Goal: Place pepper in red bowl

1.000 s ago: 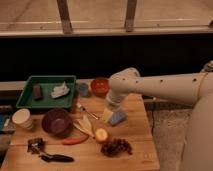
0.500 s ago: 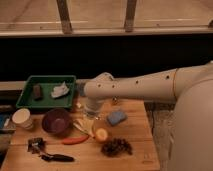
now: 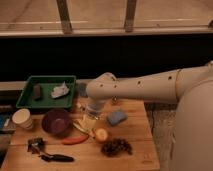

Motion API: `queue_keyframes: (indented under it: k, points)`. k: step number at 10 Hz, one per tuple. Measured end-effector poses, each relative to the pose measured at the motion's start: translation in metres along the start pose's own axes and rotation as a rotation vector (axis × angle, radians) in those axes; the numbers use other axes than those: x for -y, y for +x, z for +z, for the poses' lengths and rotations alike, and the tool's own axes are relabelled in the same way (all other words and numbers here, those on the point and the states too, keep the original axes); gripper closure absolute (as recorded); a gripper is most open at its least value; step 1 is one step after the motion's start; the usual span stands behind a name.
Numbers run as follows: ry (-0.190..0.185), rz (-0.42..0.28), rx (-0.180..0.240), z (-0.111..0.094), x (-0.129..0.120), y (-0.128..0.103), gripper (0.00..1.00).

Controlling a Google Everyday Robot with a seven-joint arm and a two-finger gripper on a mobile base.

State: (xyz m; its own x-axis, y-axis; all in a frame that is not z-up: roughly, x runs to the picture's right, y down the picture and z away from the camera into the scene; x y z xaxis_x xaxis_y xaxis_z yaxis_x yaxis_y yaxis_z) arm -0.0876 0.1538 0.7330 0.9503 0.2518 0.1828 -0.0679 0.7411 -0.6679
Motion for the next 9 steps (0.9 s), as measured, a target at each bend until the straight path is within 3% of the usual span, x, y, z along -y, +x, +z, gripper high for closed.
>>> queue_keyframes:
  k: [5, 9]
  points:
    - [-0.122, -0.111, 0.031, 0.05, -0.041, -0.033, 0.2]
    - [-0.166, -0.149, 0.05, 0.075, -0.053, -0.044, 0.2]
